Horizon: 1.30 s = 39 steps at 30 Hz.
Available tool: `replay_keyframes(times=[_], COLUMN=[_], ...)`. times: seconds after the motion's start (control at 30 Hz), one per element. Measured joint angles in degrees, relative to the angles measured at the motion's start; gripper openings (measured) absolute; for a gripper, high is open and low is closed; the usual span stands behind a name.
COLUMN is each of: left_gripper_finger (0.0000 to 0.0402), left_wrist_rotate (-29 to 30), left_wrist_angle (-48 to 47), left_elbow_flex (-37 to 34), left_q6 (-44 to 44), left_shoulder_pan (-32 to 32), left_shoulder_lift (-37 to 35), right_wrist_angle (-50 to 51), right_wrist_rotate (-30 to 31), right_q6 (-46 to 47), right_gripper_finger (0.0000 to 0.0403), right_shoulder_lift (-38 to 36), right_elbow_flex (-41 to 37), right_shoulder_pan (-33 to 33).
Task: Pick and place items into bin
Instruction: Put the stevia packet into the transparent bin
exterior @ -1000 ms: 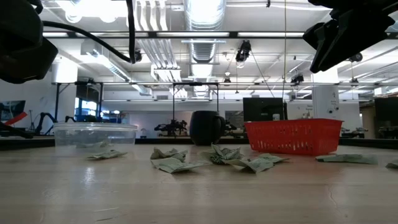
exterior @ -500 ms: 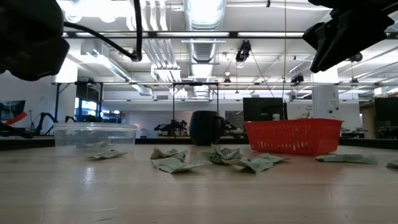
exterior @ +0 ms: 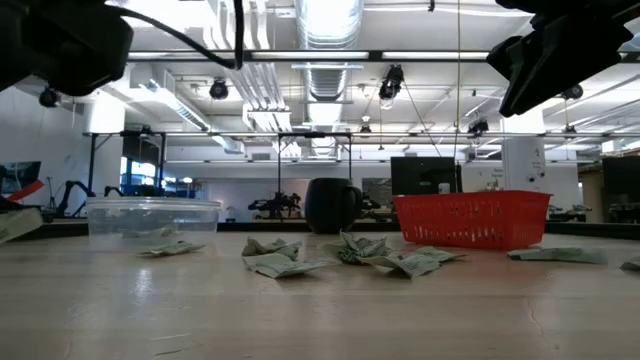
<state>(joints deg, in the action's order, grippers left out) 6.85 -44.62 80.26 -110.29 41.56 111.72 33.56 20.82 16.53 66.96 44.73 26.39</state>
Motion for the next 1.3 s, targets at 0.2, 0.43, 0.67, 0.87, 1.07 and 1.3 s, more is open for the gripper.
replay_keyframes(times=[0.2, 0.43, 0.67, 0.87, 1.07, 1.3], left_gripper_finger=[0.0000, 0.0000, 0.0000, 0.0000, 0.0000, 0.0000], left_wrist_rotate=[4.59, 13.28, 18.45, 20.29, 20.29, 19.86], left_wrist_angle=[-0.19, -0.57, -1.50, -3.10, -10.25, -21.49], left_elbow_flex=[1.68, 4.96, 6.96, 7.35, 7.36, 7.37], left_q6=[3.26, 10.66, 19.66, 27.92, 33.02, 33.30], left_shoulder_pan=[-0.50, -2.12, -5.13, -8.91, -13.65, -18.20], left_shoulder_lift=[-0.02, -0.04, -0.29, -1.14, -3.36, -6.23], right_wrist_angle=[-0.11, -1.94, -2.88, -2.89, -2.89, -3.18], right_wrist_rotate=[0.00, 0.00, -0.02, -0.16, -0.33, -0.33], right_q6=[0.01, 1.29, 2.85, 4.15, 6.01, 6.03], right_gripper_finger=[0.0075, 0.0068, 0.0076, 0.0075, 0.0068, 0.0075], right_shoulder_lift=[0.00, 0.00, 0.00, 0.00, 0.00, 0.00], right_elbow_flex=[0.00, 0.00, 0.00, 0.00, 0.00, 0.00], right_shoulder_pan=[0.00, 0.00, 0.00, 0.00, 0.00, 0.00])
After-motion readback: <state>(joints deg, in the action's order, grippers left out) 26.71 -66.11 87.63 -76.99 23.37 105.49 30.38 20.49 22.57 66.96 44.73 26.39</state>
